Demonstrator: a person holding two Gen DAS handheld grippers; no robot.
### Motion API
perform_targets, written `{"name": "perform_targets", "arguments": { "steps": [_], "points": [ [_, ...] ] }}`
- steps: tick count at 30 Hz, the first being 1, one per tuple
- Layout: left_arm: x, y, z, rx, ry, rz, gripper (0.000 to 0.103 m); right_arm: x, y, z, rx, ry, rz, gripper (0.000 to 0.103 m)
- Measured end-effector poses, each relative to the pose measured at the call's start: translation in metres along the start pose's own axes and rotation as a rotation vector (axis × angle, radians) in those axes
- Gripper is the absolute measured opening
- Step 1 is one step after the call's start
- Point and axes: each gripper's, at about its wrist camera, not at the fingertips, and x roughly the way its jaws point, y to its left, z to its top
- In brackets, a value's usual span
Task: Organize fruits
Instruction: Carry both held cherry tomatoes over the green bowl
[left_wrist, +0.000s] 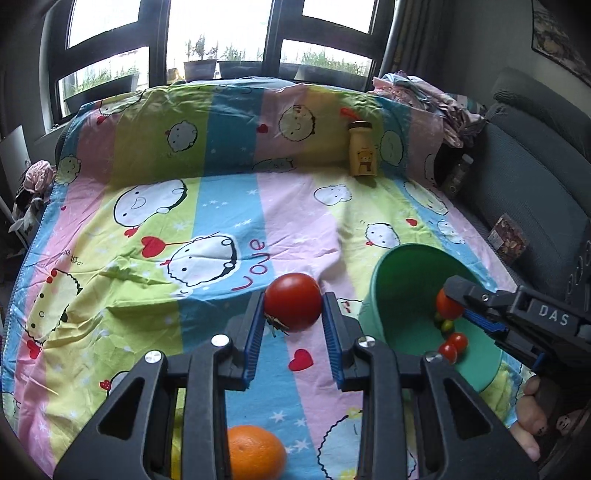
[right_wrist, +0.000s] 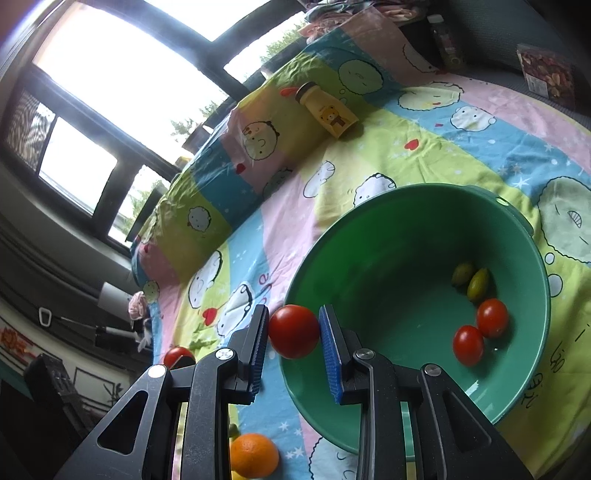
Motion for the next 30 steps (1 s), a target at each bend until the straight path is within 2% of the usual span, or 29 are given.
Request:
{"name": "perform_targets", "arguments": {
  "steps": [8, 14, 20, 30],
  "points": [
    [-0.017, -0.050, 0.005, 0.106, -0.066, -0.078, 0.030, -0.025, -0.012, 0.005, 0.027, -0.076, -0.047, 0.030],
    [-0.008, -0.077, 0.003, 0.143, -0.049, -0.160, 0.030, -0.034, -0.027, 0.009, 0.059, -0.109, -0.111, 0.030],
    [0.010, -0.091, 0.000, 0.135, 0.012, -0.242, 0.030, -0.033, -0.039, 0.011, 0.088, -0.104, -0.140, 0.030],
    [0.028, -0.096, -0.005, 0.119, 0.082, -0.299, 0.030, -0.027, -0.045, 0.012, 0.098, -0.080, -0.183, 0.030]
  ]
}}
